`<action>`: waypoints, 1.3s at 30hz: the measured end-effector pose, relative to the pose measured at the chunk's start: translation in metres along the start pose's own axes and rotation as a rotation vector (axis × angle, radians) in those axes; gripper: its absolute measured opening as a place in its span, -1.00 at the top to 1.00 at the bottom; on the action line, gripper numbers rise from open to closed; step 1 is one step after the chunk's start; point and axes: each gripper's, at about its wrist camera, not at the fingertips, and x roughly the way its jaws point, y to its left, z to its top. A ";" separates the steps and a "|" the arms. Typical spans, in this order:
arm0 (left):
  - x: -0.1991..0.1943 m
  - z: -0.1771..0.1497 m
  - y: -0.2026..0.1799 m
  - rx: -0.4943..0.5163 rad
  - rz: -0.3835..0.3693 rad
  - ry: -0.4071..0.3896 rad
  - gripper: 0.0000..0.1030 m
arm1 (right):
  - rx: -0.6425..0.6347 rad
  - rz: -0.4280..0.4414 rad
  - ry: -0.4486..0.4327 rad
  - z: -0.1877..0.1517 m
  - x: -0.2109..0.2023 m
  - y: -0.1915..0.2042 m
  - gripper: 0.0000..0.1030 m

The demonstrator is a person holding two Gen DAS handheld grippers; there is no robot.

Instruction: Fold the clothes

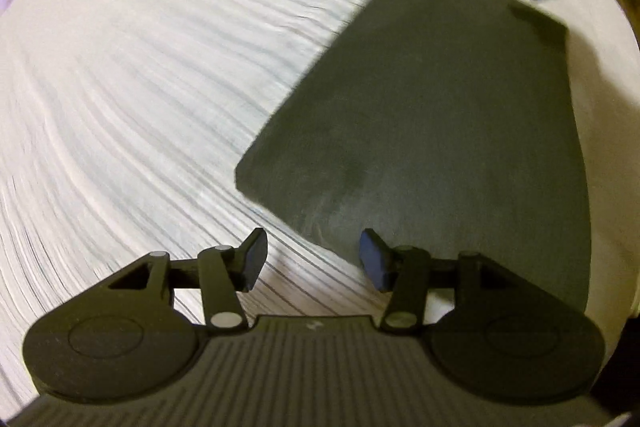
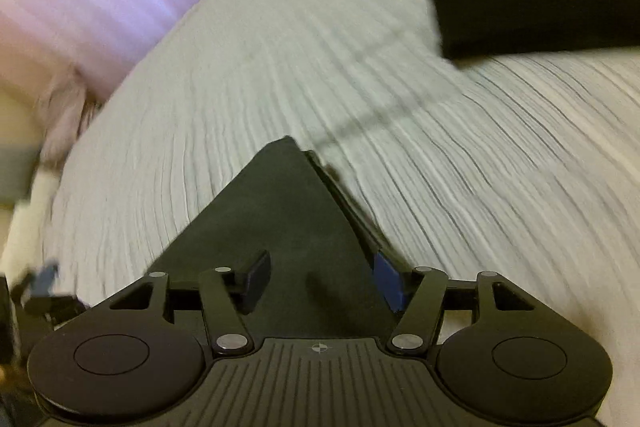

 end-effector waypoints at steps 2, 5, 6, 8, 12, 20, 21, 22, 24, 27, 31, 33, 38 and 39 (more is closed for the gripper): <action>0.003 0.004 0.014 -0.125 -0.026 -0.009 -0.04 | -0.079 0.013 0.048 0.018 0.014 0.003 -0.19; 0.013 0.009 0.036 -0.299 -0.075 -0.018 -0.08 | -0.186 0.039 0.116 0.044 0.038 0.008 -0.54; 0.017 0.009 0.043 -0.354 -0.092 -0.021 -0.08 | -0.210 0.053 0.141 0.053 0.047 0.009 -0.63; 0.024 0.007 0.059 -0.453 -0.135 -0.038 -0.08 | -0.236 0.098 0.199 0.070 0.069 0.007 -0.67; 0.053 0.001 0.080 -0.588 -0.225 -0.024 -0.08 | -0.252 0.171 0.335 0.091 0.114 0.004 -0.67; 0.081 -0.010 0.105 -0.774 -0.403 -0.029 0.02 | -0.213 0.258 0.505 0.099 0.174 -0.008 -0.66; 0.084 -0.010 0.107 -0.790 -0.426 -0.024 0.03 | -0.188 0.275 0.516 0.098 0.177 -0.011 -0.66; 0.087 -0.007 0.106 -0.802 -0.431 -0.018 0.04 | -0.163 0.292 0.526 0.097 0.181 -0.014 -0.66; 0.094 0.000 0.106 -0.823 -0.435 -0.006 0.08 | -0.125 0.308 0.525 0.095 0.178 -0.017 -0.66; 0.097 0.007 0.104 -0.802 -0.433 -0.006 0.21 | -0.099 0.313 0.521 0.094 0.178 -0.022 -0.42; 0.083 0.010 0.097 -0.725 -0.426 -0.061 0.62 | -0.124 0.312 0.502 0.095 0.168 -0.020 0.06; 0.070 0.011 0.091 -0.688 -0.416 -0.095 0.68 | -0.134 0.311 0.479 0.096 0.159 -0.019 0.21; 0.032 0.013 0.085 -0.629 -0.387 -0.165 0.74 | -0.201 0.325 0.406 0.096 0.124 0.006 0.38; 0.023 0.013 0.085 -0.620 -0.382 -0.180 0.75 | -0.213 0.332 0.390 0.095 0.117 0.010 0.38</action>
